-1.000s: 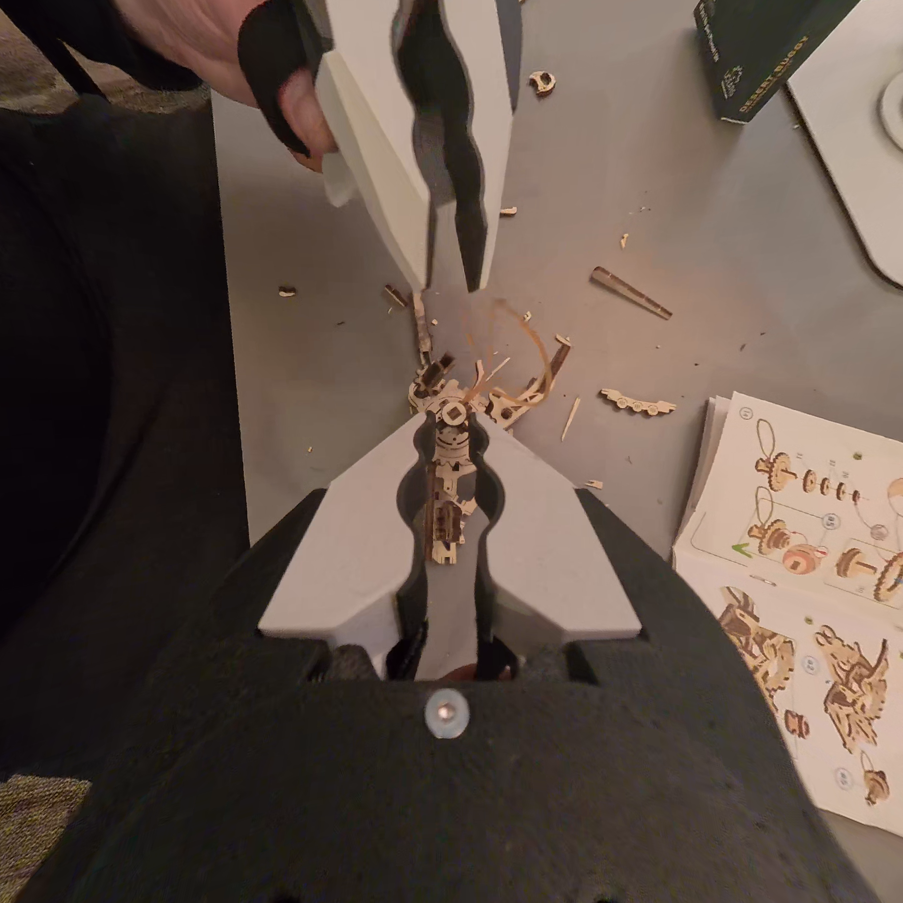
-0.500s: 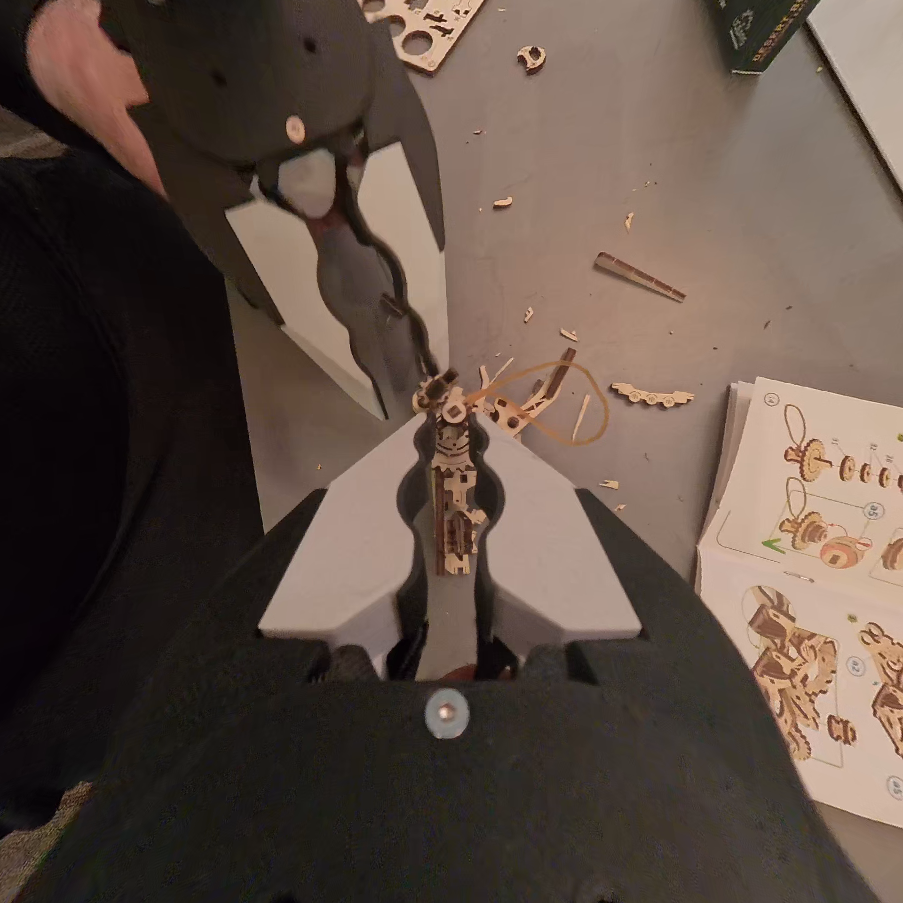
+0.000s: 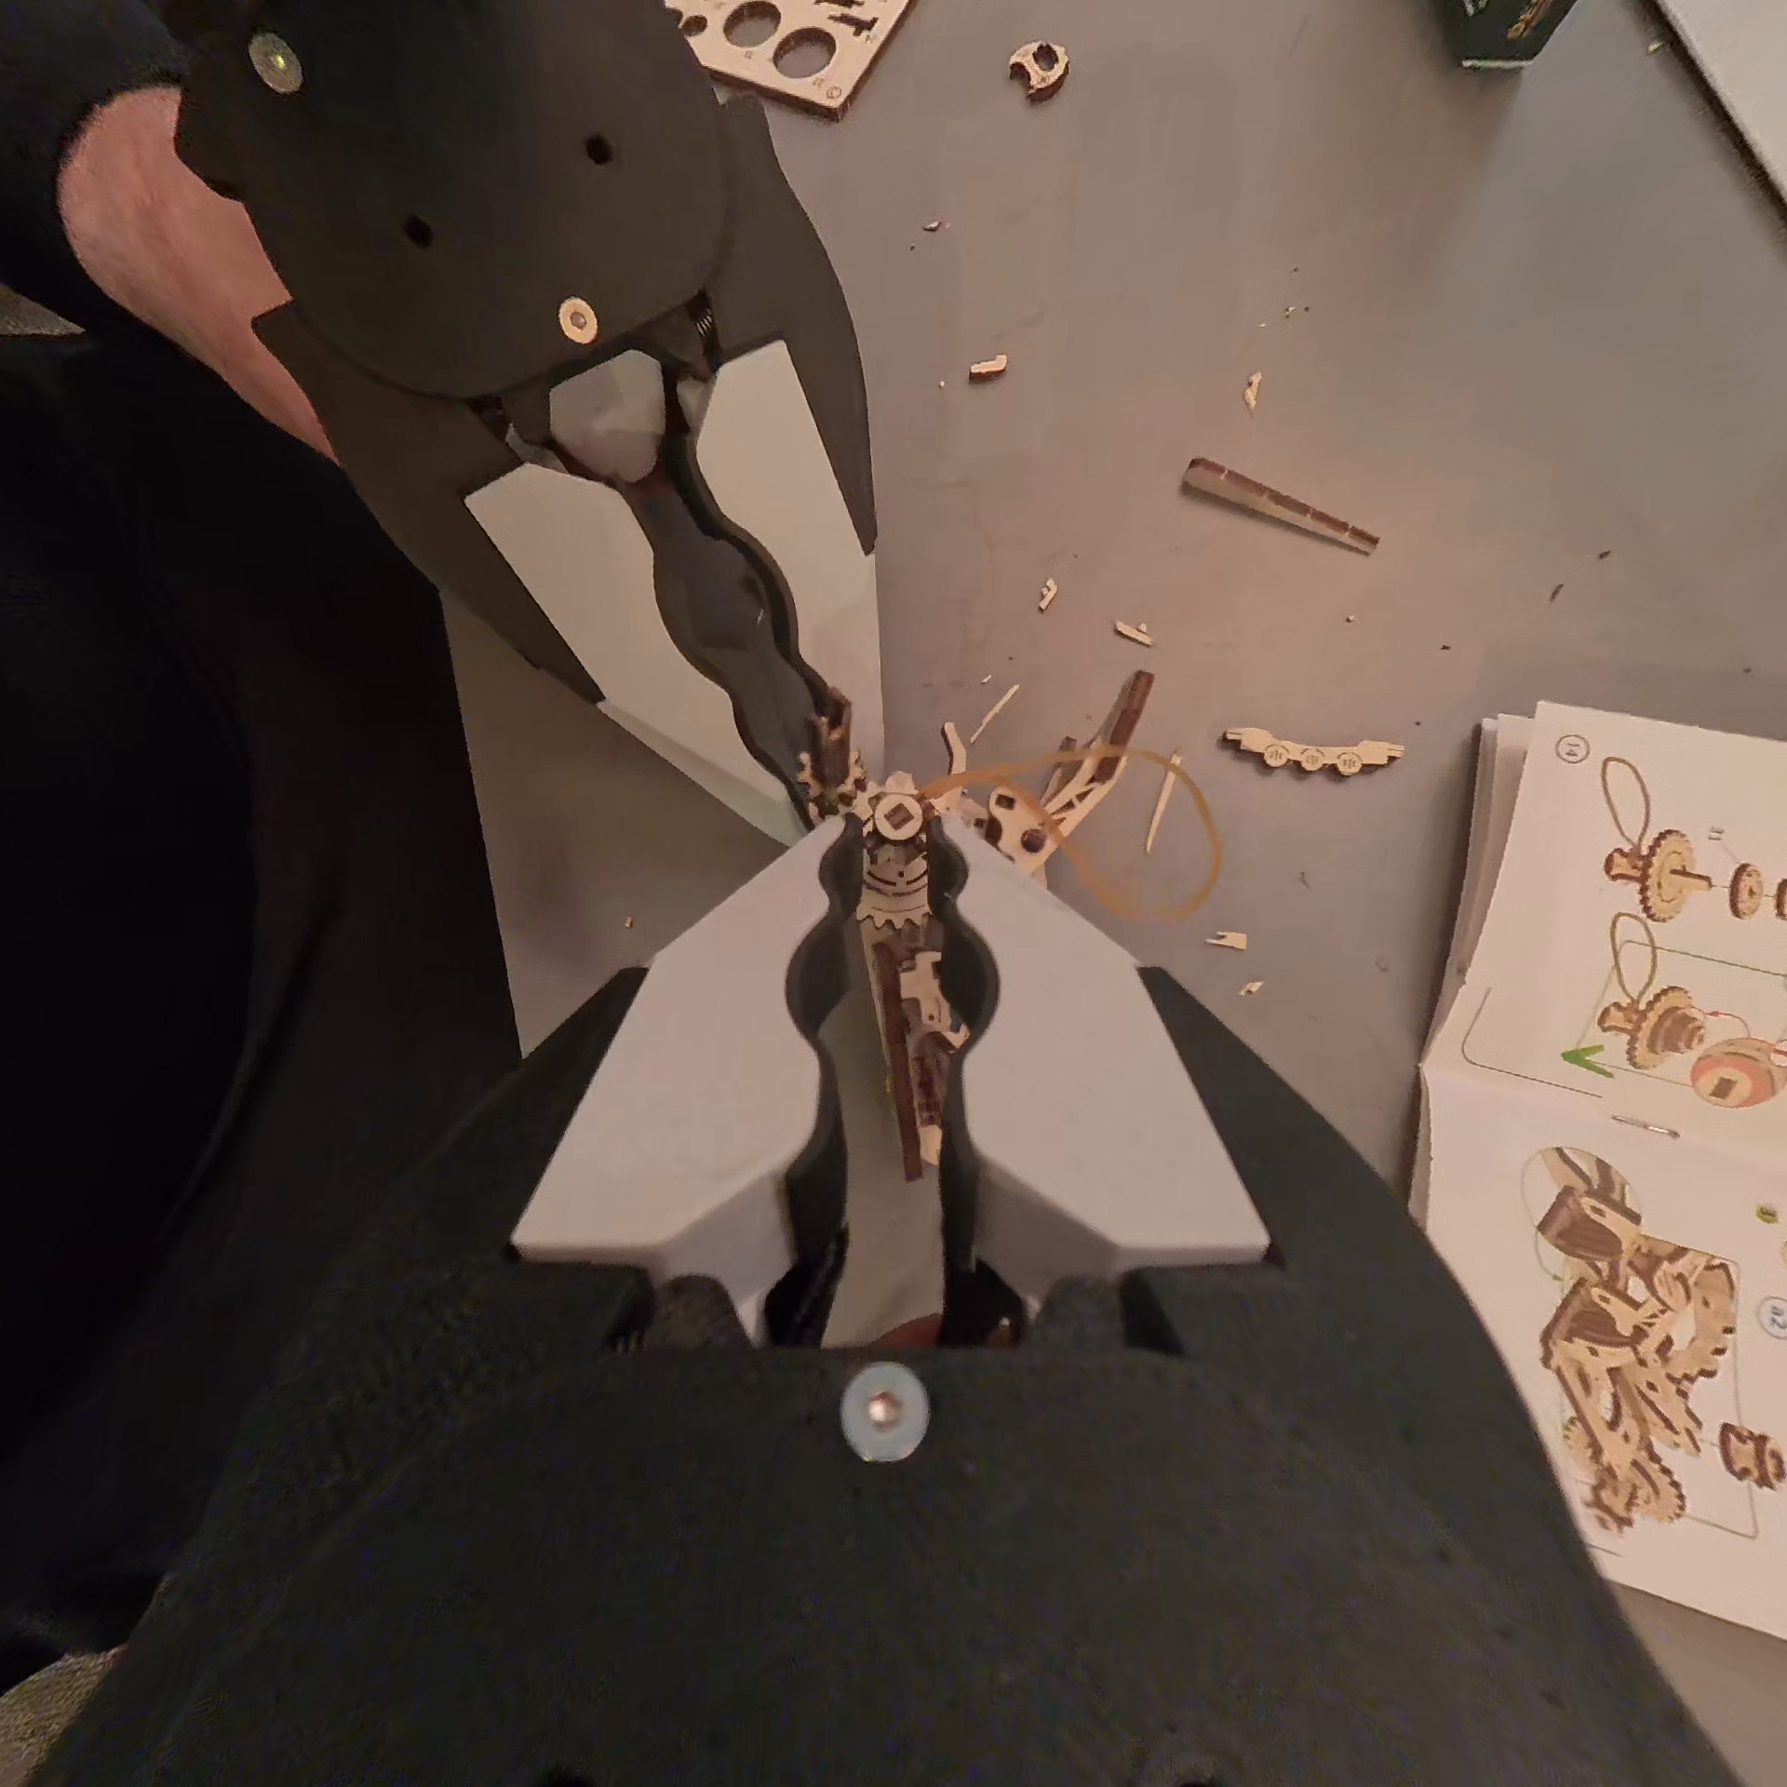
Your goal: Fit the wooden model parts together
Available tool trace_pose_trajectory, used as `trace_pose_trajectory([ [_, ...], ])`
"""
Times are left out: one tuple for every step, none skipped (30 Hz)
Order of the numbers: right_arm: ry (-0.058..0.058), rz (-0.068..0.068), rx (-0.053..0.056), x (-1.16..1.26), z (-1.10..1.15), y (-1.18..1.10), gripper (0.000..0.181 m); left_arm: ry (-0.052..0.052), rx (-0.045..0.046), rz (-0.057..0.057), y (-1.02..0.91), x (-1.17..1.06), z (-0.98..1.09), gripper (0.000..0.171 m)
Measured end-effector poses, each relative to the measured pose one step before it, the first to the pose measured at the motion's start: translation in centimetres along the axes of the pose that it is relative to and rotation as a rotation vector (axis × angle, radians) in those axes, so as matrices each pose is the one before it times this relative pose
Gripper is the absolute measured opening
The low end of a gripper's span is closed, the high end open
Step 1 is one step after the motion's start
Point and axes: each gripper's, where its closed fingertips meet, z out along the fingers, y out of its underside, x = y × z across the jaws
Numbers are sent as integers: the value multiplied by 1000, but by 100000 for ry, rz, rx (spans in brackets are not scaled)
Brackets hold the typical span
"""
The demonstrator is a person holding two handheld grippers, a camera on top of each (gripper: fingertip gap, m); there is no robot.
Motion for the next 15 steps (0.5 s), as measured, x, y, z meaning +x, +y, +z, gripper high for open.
trace_pose_trajectory([
  [-28, 494, 242, 17, 51, 111, 9, -557, -92, 796, 17, -33, -6, 10],
  [197, 538, 1030, 23, -9, -20, 9, -440, 114, 866, 11, 7, -12, 10],
  [229, 532, 605, 11, -22, 38, 9, -81, 77, 510, 6, 52, 5, 10],
  [943, 379, 407, 94, -37, 57, 9, -68, 449, 391, -44, 25, -22, 10],
  [1300, 301, 843, 122, -83, 7, 9, -438, 882, 459, -136, -23, -76, 10],
  [413, 767, 1427, 36, -86, -46, 9, -449, 664, 680, -124, -11, -53, 10],
  [239, 1148, 1451, 14, -93, -52, 9, -440, 488, 1024, -119, 6, -55, 10],
  [71, 986, 1090, -25, -90, -13, 9, -524, -142, 1316, -13, -3, -15, 10],
  [37, 596, 585, -56, -57, 29, 9, -413, 82, 1354, -32, 19, 0, 10],
  [528, 64, 605, 9, -50, 1, 9, -222, 389, 898, -58, 28, -3, 10],
  [648, -675, -39, -30, -3, 54, 9, 441, -372, 459, 72, 75, 60, 10],
  [1027, -1414, -954, -33, -10, 119, 10, 339, 22, 563, 30, 65, 59, 10],
  [1079, -1068, -741, -21, -65, 46, 10, -13, 961, 669, -101, 14, 4, 10],
  [1065, -1358, -796, -43, -67, 25, 12, 16, 747, 747, -115, 13, -8, 10],
  [2318, -1717, -2600, 127, -6, 275, 14, -250, 161, 951, -73, -40, -4, 10],
])
